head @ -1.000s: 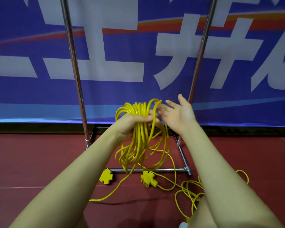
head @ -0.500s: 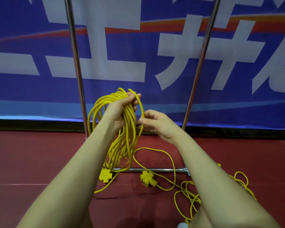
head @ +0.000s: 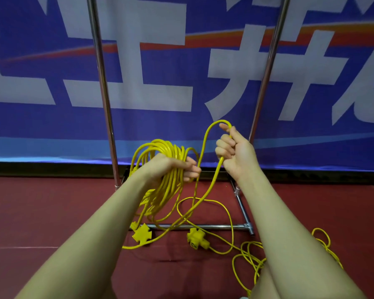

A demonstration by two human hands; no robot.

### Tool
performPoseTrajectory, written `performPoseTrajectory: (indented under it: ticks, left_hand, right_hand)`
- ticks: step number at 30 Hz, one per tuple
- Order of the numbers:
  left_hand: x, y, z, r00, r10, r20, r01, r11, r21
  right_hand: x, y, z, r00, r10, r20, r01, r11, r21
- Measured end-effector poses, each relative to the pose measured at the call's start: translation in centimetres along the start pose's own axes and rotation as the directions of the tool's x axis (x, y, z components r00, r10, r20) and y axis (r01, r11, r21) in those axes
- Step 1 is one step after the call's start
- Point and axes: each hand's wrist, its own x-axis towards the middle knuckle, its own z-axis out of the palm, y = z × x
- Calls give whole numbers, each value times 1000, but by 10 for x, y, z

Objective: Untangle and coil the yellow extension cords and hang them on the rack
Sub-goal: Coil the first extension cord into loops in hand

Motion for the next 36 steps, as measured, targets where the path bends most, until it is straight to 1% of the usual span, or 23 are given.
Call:
performPoseTrajectory:
  ticks: [2,4,7,10,12,14,18,21,23,25,28,30,32,34,36]
  left_hand:
    - [0,-6,2,999,-26,42,26,1000,16]
    - [0,-9,4,996,-37,85,38,999,-11]
    - [-1,-13,10,987,-32,158,40,998,-46]
    - [-1,-17,21,971,-19,240,22,1000,-12]
    - [0,-20,30,964,-8,265,5,1000,9]
    - [3,-23,35,965,12,263,-12,1000,-4]
    - [10,-22,39,953,80,293,-34,987,-156]
    - [14,-20,45,965,156,210,-97,958,-268]
    - [16,-16,49,970,212,119,-158,921,-355]
    - [19,-10,49,971,239,-3,-216,871,-441]
    - [20,1,42,945,264,-193,-326,791,-518]
    - [19,7,36,919,267,-289,-387,744,-544]
    - [17,12,30,906,256,-338,-416,696,-585]
    - [14,15,24,896,245,-369,-432,669,-604]
    - [13,17,18,887,239,-396,-449,649,-614]
  right_hand:
    - [3,-1,0,1000,0,-16,2,995,97]
    - [6,-2,-2,999,-16,-50,24,984,175]
    - [11,-4,-4,994,-52,-97,75,963,257]
    - [13,-6,-5,990,-70,-121,107,938,330]
    - [13,-8,-5,988,-79,-130,121,929,350]
    - [13,-11,-7,986,-86,-141,131,929,346]
    - [14,-18,-15,986,-88,-138,127,946,300]
    - [10,-22,-19,992,-87,-94,102,980,169]
    - [5,-20,-20,996,-64,-61,64,998,2]
    - [1,-13,-20,997,-61,-52,50,981,-186]
    - [-5,-6,-23,999,-50,-11,39,889,-457]
    - [-8,-2,-24,999,31,24,-12,813,-582]
    - [-10,4,-26,989,137,54,-65,734,-676]
    - [-11,11,-27,971,230,72,-101,661,-743]
    - [-12,18,-23,948,306,92,-129,631,-765]
